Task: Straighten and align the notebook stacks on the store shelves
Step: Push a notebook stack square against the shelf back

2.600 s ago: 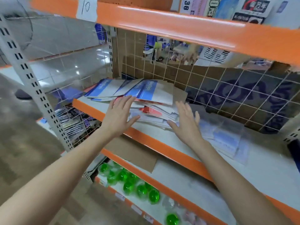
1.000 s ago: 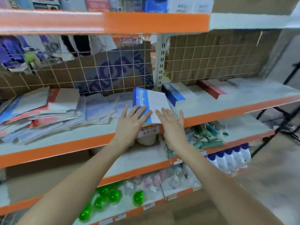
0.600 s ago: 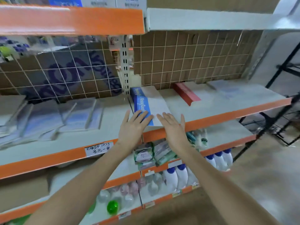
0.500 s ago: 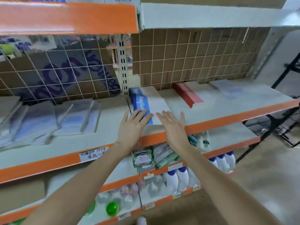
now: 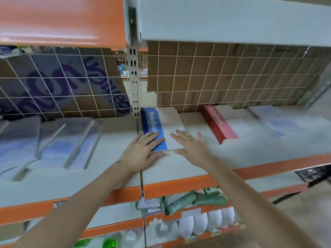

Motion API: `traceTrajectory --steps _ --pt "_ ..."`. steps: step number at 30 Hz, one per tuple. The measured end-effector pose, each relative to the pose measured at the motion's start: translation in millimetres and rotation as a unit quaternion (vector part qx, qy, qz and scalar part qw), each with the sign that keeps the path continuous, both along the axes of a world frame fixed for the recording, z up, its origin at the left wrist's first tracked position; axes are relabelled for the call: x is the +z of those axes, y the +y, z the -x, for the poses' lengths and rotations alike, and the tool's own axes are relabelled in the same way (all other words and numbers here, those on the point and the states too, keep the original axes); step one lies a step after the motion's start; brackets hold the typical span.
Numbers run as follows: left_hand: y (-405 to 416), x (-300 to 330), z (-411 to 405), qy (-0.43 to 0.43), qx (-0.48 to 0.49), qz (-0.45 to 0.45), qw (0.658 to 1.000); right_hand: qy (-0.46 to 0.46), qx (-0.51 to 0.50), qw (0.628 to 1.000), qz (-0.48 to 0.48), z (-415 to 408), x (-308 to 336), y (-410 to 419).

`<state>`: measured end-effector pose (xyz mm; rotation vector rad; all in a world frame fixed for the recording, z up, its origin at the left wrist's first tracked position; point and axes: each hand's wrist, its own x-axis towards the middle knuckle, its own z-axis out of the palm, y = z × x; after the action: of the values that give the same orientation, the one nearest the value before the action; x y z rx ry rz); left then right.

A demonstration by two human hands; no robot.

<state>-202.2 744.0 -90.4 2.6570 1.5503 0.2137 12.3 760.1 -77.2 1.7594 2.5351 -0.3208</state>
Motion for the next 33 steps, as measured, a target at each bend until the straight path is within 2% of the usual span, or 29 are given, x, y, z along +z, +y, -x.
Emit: traceTrajectory --steps 5,9,15,26,30,33 --pt "10.3 -8.2 6.9 -0.061 0.021 -0.012 0.998 0.096 0.027 0.995 0.004 -5.6 -7.2 16.4" --pt "5.7 -5.7 9.8 -0.092 0.055 -0.016 0.994 0.199 -0.018 0.979 -0.033 -15.5 -18.3 21.1" --pt "4.6 -6.7 10.3 -0.124 0.141 -0.015 0.982 0.254 -0.036 0.965 -0.045 -20.2 -25.7 32.0" --pt "8.5 -11.0 7.6 -0.171 0.168 0.033 0.970 0.296 -0.061 0.953 -0.036 -21.3 -27.6 36.3" --pt "6.2 -7.3 5.4 -0.149 0.185 0.038 0.971 0.283 -0.055 0.957 -0.021 -21.9 -24.1 37.0" --pt "-1.0 -5.1 1.5 -0.101 0.200 0.050 0.973 0.235 -0.040 0.971 -0.004 -21.7 -19.9 38.6"
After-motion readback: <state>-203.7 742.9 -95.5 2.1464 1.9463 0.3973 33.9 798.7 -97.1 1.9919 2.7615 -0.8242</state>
